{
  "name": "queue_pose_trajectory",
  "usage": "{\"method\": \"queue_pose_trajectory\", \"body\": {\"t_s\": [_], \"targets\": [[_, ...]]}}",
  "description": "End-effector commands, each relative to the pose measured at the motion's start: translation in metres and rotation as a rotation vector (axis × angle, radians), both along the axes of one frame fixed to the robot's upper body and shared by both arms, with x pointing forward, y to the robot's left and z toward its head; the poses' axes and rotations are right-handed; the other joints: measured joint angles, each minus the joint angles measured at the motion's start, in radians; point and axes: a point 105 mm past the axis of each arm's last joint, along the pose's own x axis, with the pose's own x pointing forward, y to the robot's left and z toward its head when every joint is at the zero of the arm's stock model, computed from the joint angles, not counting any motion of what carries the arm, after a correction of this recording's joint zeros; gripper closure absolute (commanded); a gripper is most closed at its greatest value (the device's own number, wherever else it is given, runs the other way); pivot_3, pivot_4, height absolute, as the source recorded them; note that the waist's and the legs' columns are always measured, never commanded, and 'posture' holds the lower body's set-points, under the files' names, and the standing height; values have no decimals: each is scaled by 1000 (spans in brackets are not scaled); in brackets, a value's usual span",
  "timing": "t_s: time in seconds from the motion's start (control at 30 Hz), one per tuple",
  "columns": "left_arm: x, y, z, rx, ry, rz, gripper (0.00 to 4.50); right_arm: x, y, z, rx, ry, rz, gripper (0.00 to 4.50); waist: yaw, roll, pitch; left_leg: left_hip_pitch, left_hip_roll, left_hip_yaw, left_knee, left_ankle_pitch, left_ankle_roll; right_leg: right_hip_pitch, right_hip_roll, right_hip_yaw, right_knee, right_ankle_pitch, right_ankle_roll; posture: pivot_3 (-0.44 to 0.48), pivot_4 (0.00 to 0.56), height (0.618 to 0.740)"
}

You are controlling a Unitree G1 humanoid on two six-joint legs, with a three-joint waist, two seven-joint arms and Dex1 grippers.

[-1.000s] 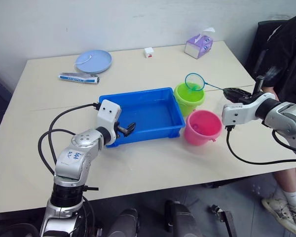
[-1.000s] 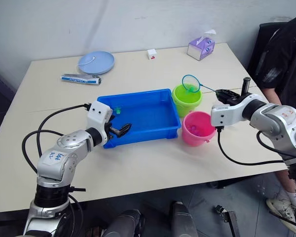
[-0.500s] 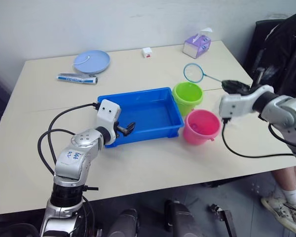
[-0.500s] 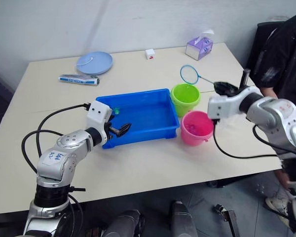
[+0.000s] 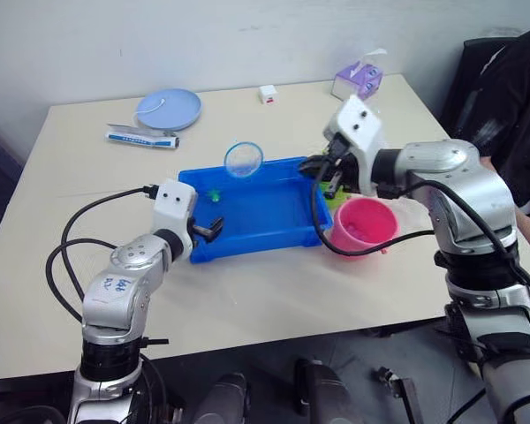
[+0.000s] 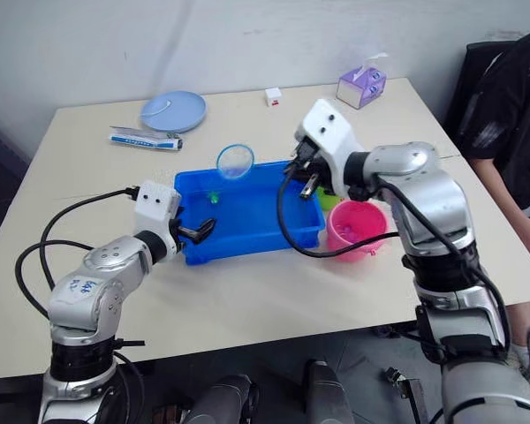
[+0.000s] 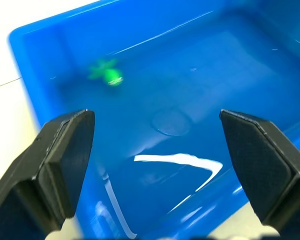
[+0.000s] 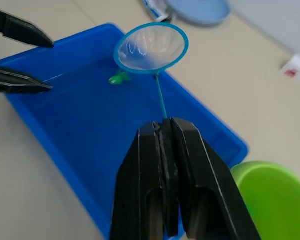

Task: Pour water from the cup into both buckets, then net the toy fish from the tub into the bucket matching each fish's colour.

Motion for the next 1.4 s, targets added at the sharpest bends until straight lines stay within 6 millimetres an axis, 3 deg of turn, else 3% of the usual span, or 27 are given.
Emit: {"method": "queue_pose_trajectory", "body": {"t_s": [0.03, 0.33, 0.63, 0.9, 1.4], "targets": [[-5, 8, 14, 1, -58, 55, 205, 1, 13, -5, -6, 53, 24, 3743, -2, 0, 0, 0, 0, 0, 0, 0, 0, 0, 0, 0, 0, 0, 0, 0, 150, 740], [-12, 13, 11, -8, -49, 106, 205, 24, 27, -53, -55, 175, 19, 3743, -6, 0, 0, 0, 0, 1, 0, 0, 0, -1, 0, -1, 1, 0, 0, 0, 150, 740], [-14, 18, 8, -10, -42, 138, 205, 36, 34, -74, -54, 242, 7, 3743, -14, 0, 0, 0, 0, 1, 0, 0, 0, -1, 0, -2, 0, 0, 0, 0, 150, 740], [-16, 19, 5, -10, -36, 144, 205, 47, 48, -83, -36, 255, 1, 3743, -30, 0, 0, 0, 0, 1, -1, 0, 0, -1, 1, -2, 0, 0, 0, 0, 150, 740], [-19, 17, 3, -21, -37, 154, 205, 67, 80, -65, 67, 206, -13, 3743, -35, 0, 0, 0, 0, 1, -1, 0, 0, -1, 1, -2, 0, 0, 0, 0, 150, 740]]}}
